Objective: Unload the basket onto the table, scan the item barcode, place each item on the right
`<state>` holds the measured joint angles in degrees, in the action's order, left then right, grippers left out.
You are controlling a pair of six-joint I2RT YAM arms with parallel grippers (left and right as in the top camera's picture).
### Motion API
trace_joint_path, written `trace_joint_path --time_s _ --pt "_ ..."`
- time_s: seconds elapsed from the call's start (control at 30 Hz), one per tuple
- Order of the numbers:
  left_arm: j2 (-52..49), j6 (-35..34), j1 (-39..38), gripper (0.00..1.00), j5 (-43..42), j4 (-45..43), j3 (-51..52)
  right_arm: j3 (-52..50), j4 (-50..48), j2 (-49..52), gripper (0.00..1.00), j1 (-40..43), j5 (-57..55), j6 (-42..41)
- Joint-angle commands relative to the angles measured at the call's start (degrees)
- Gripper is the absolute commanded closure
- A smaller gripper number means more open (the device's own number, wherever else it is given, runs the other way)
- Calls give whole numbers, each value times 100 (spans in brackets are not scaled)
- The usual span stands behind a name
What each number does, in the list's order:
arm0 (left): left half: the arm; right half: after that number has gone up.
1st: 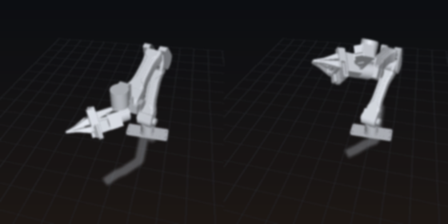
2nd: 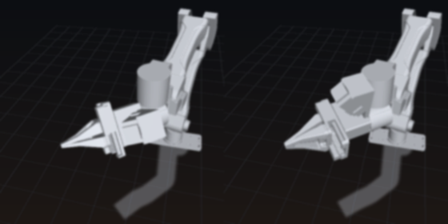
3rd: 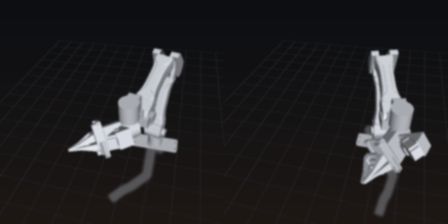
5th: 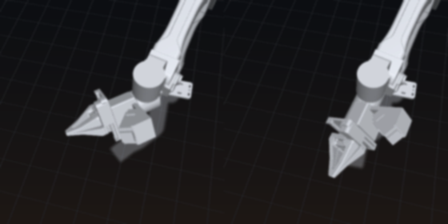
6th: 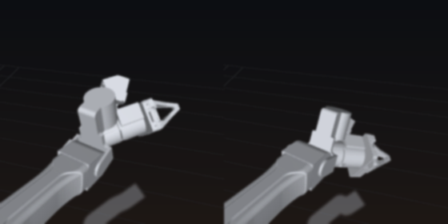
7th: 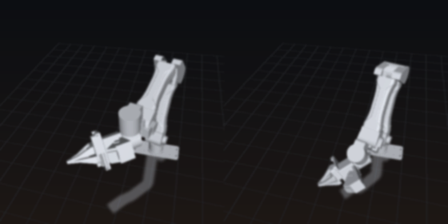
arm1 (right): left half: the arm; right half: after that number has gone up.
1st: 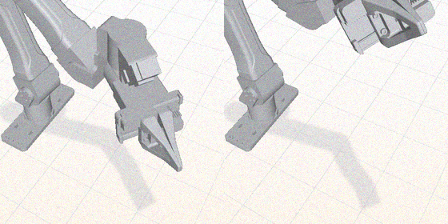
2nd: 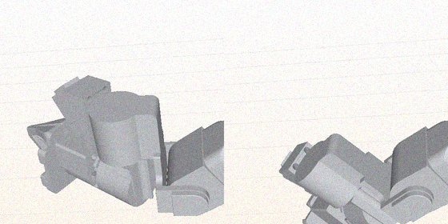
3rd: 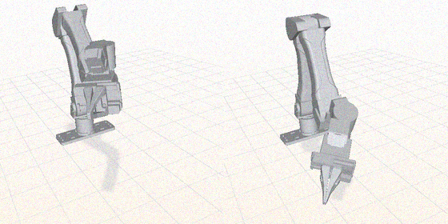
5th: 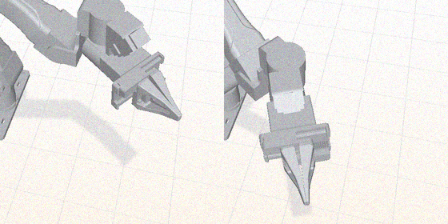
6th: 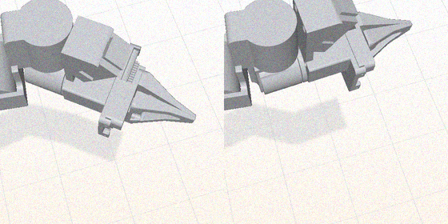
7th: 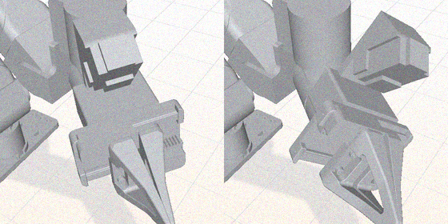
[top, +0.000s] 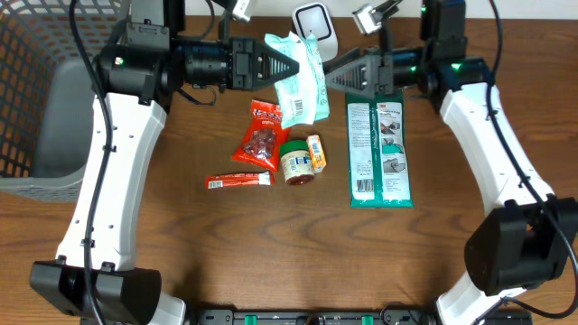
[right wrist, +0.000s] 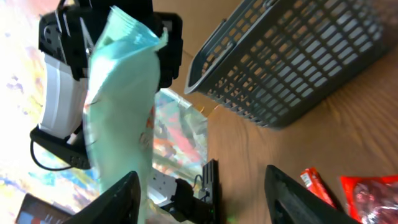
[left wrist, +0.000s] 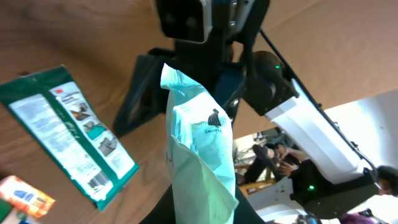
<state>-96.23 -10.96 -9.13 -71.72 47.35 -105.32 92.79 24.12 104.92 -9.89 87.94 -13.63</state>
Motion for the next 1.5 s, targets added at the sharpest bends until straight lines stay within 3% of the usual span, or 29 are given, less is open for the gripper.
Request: trace_joint_path --time_s 0.0,0.5,0.9,1.13,1.33,1.47 --pt "-2 -76 7 93 -330 -7 22 20 2 -79 43 -243 153 17" --pt "-2 -249 608 92 -1014 22 22 20 138 -160 39 -81 155 -114" --pt "-70 -264 645 93 -1005 592 22 20 -275 -901 28 -258 153 -111" --pt "-76 -175 455 92 -1676 614 22 20 -243 -881 29 -378 153 -72" --pt "-76 -157 345 92 -1676 614 22 20 -240 -881 30 -507 153 -70" --pt "-76 -157 315 92 -1676 614 22 20 -247 -881 38 -699 151 -66"
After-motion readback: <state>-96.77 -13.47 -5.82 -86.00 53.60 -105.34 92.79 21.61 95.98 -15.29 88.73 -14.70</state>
